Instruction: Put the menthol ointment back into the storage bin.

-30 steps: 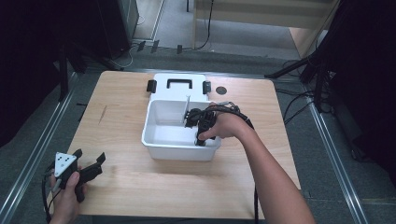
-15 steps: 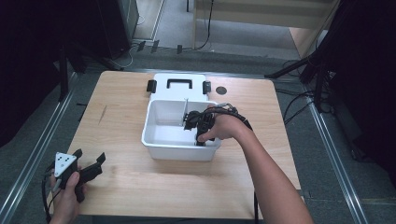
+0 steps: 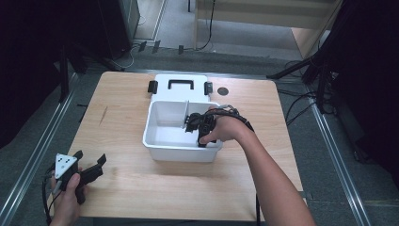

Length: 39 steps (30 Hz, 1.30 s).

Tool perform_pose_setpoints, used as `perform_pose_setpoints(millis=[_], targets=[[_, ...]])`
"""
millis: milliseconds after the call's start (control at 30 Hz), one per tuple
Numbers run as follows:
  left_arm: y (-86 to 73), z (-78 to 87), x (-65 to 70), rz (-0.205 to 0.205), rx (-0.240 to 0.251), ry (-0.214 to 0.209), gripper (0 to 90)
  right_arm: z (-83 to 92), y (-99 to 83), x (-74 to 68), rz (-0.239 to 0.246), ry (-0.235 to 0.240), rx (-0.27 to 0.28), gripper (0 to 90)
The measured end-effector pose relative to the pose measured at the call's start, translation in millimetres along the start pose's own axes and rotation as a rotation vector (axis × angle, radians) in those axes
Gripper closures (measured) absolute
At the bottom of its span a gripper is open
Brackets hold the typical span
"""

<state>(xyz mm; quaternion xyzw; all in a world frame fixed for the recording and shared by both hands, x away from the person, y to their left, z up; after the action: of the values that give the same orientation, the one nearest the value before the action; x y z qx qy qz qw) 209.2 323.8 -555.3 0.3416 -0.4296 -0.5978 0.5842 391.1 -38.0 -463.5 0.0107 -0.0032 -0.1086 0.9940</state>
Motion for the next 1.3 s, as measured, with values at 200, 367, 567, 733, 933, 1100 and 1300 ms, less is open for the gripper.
perform_pose_setpoints(millis=[200, 367, 567, 733, 933, 1100, 1300], targets=[[0.0, 0.0, 0.3, 0.0, -0.001, 0.002, 13.8, 4.8, -1.0, -0.5, -0.011, -0.001, 0.013, 51.7], [0.1, 0.0, 0.3, 0.0, -0.001, 0.003, 13.8, 13.4, -3.9, 1.7, -0.035, -0.005, 0.034, 48.8], [0.1, 0.0, 0.5, -0.003, -0.002, 0.003, 13.8, 27.0, -11.9, 5.8, -0.054, -0.015, 0.059, 48.2], [0.1, -0.2, 0.8, -0.003, -0.001, 0.005, 13.8, 39.9, -16.7, 5.6, -0.061, -0.013, 0.079, 47.9], [0.1, -0.3, 0.5, -0.002, -0.001, 0.005, 13.8, 51.9, -22.1, 6.0, -0.07, -0.024, 0.091, 47.9], [0.1, -0.3, 0.5, -0.002, -0.001, 0.004, 13.8, 62.0, -29.3, 8.8, -0.072, -0.027, 0.12, 47.9], [0.1, -0.4, 0.5, -0.001, -0.001, 0.005, 13.8, 74.8, -38.1, 10.7, -0.087, -0.037, 0.145, 47.9]])
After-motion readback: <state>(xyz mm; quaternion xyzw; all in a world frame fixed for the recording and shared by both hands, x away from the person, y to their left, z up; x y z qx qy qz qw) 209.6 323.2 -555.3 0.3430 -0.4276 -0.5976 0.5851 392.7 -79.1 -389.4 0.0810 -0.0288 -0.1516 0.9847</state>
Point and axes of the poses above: each handheld gripper's, and its own axes: z roughly backward along the jaws, y roughly out of its top, x roughly to its right, the point moved 1 cm from there along -z, roughly forward along the jaws, and after that the axes turned 1 degree about x, right-handed, at the moved point
